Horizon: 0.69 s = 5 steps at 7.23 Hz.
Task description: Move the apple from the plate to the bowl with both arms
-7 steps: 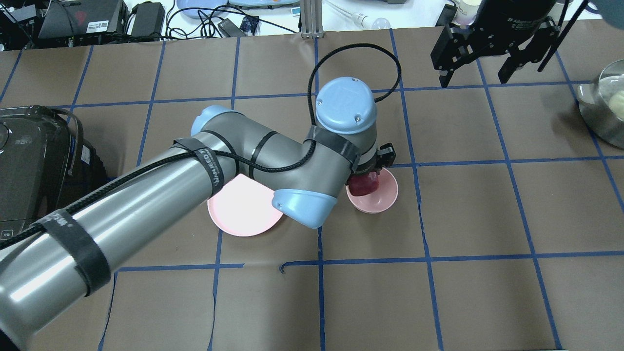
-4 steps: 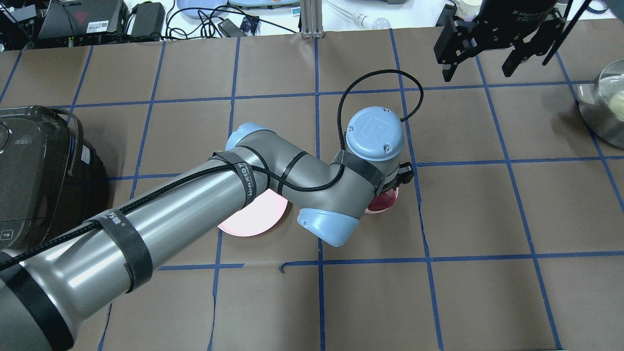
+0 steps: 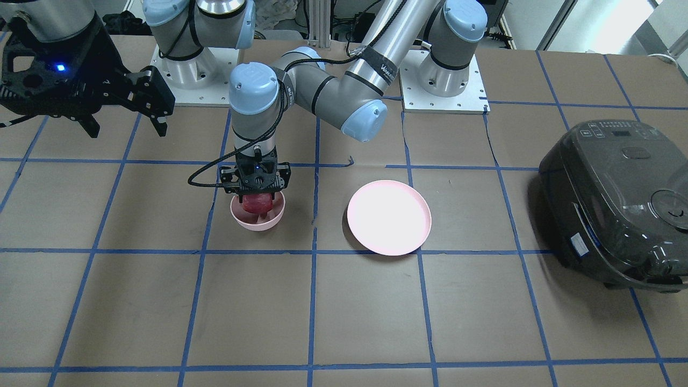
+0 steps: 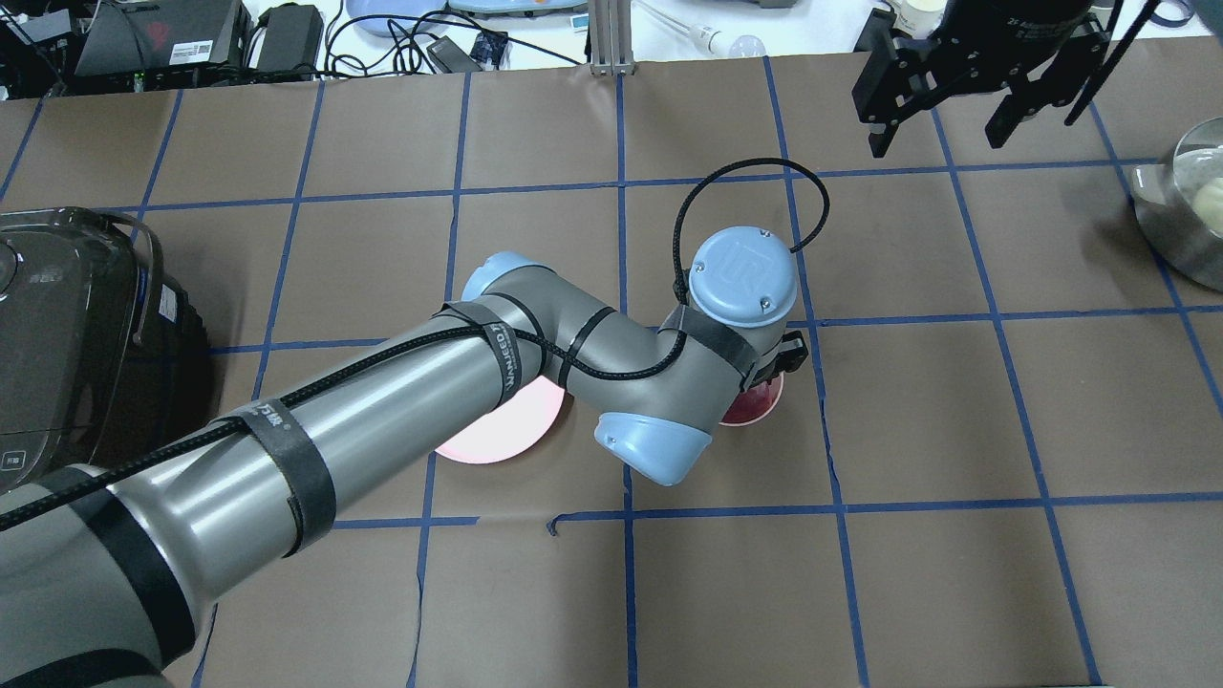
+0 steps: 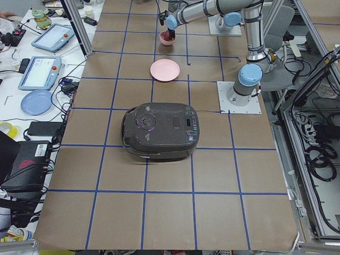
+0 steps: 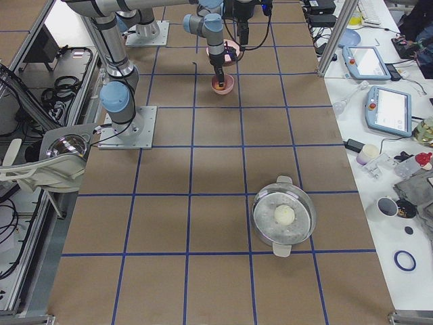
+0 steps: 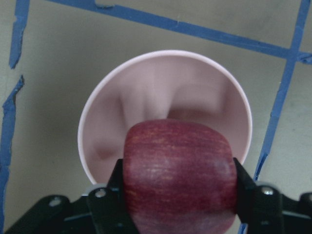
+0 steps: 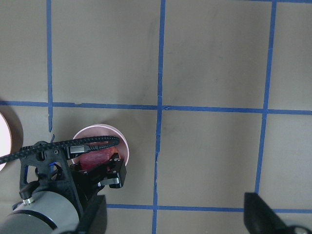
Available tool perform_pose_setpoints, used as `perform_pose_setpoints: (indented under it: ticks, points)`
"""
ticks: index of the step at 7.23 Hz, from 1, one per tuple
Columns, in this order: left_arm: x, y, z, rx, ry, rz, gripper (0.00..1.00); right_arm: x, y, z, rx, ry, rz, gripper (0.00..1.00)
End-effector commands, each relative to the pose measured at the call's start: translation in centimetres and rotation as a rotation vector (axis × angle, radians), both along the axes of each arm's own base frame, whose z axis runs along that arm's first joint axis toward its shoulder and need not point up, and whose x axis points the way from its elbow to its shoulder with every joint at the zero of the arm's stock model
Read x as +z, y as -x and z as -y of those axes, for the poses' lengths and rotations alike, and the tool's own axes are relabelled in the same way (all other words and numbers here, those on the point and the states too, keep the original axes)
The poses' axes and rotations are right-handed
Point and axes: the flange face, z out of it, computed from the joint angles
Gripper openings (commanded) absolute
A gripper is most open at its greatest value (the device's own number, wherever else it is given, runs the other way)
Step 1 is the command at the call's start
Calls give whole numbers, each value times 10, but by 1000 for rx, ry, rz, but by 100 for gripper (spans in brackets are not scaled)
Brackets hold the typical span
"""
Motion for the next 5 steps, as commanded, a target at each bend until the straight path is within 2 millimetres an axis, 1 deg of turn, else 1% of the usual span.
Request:
perform_pose_setpoints:
  ticks: [1,2,3,4,5]
  points:
    - [-4,-1,2,0,7,18,77,-1,1,0,-2,-1,-1,100]
    - [1,-2,2,-18,22,26,77,-1,1,1,-2,-3,-1,100]
    - [3,-4,4,-57,41,46,88,-1,1,1,-2,-3,-3,100]
    - [12,-6,6,-57,54,38,99,-2,1,1,-2,-6,-4,100]
    - [28,-12,9,-57,74,27,100,-2,1,0,-2,-7,-4,100]
